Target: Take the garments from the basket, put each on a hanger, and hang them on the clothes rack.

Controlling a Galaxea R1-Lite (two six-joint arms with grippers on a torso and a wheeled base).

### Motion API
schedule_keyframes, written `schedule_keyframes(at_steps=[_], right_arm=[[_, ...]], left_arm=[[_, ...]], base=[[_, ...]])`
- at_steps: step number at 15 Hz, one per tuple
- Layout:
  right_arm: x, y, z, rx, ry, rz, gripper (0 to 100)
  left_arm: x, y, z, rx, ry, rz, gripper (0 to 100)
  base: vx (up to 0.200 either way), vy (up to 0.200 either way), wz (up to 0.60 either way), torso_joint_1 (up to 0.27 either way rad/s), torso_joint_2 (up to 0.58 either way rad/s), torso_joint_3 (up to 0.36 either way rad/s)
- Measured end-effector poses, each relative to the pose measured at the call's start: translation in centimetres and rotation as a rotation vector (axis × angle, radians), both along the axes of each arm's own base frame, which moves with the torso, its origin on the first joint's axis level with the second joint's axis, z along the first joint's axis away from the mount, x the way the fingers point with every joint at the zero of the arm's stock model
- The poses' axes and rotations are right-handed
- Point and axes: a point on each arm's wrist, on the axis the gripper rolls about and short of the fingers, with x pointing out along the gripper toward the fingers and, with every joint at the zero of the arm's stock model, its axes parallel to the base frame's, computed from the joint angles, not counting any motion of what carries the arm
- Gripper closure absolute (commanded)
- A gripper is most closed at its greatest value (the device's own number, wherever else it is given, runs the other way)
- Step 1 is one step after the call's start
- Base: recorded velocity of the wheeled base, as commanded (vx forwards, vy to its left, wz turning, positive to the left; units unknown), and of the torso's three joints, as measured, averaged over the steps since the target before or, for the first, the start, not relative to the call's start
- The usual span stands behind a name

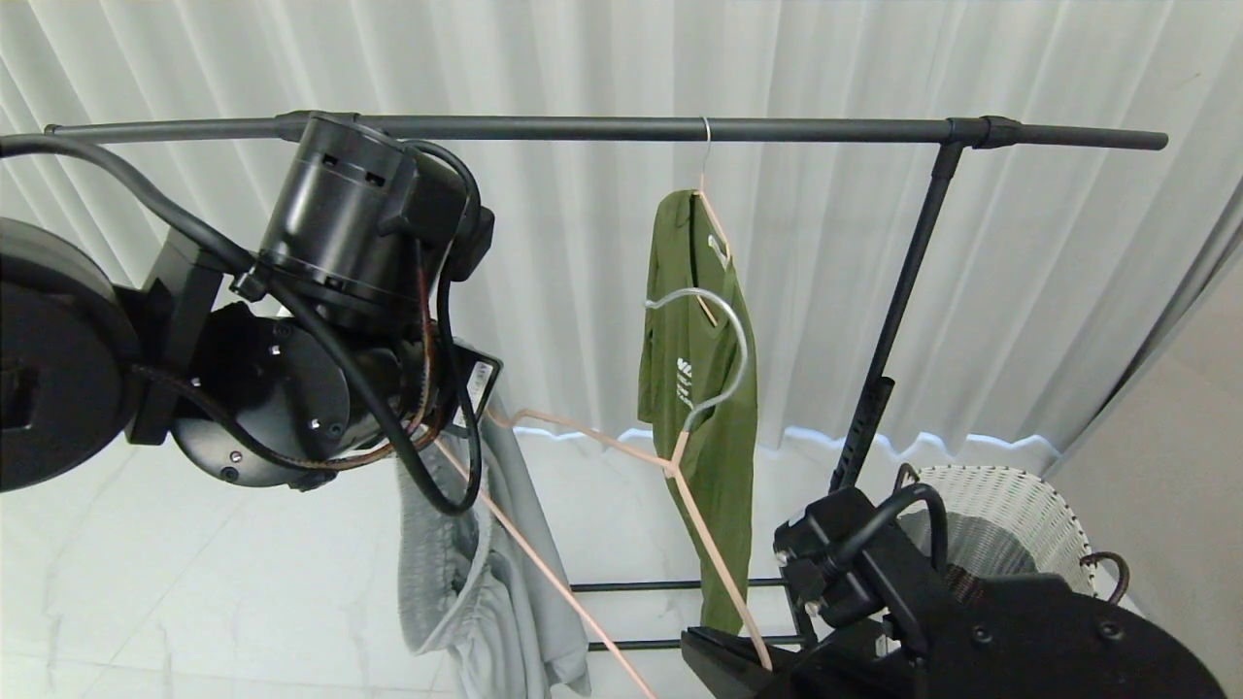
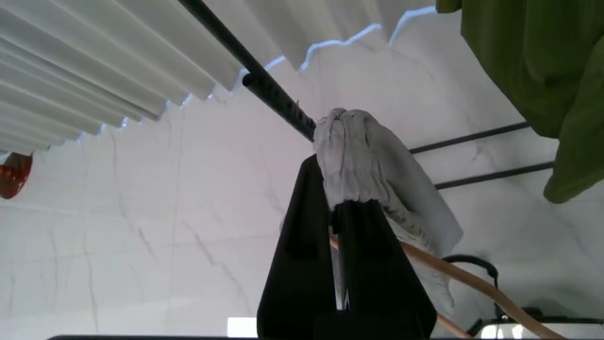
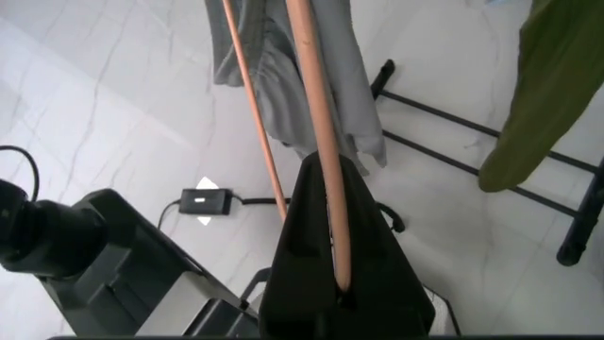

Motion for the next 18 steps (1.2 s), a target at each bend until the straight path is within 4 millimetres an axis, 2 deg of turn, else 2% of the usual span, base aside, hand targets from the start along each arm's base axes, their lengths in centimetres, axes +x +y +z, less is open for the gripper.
schedule_keyframes(at_steps=[2,7,14,18], right_arm=[[0.4,-0.1,-0.4,-0.018,0.005,-0.018,100],[2.9,-1.4,-1.1,-0.087,-0.007,-0.173,100],[5.3,-2.7,-0.6,-0.08,-0.033,-0.319,100],[6.0,-2.9,0.0,-0.057,-0.073,-0.359,100]], left_arm=[[0.0,0.1,-0.1,0.004,0.004,0.004,100],[0.2,0.2,-0.6,0.059,-0.012,0.075,100],[0.5,-0.4,-0.2,-0.102,-0.056,0.142,100],[1.4,-2.1,0.6,-0.237,-0.1,0.171,100]], base=[[0.0,0.0,0.0,0.0,0.0,0.0],[0.0,0.0,0.0,0.0,0.0,0.0],[0.0,0.0,0.0,0.0,0.0,0.0],[0.0,0.0,0.0,0.0,0.0,0.0]])
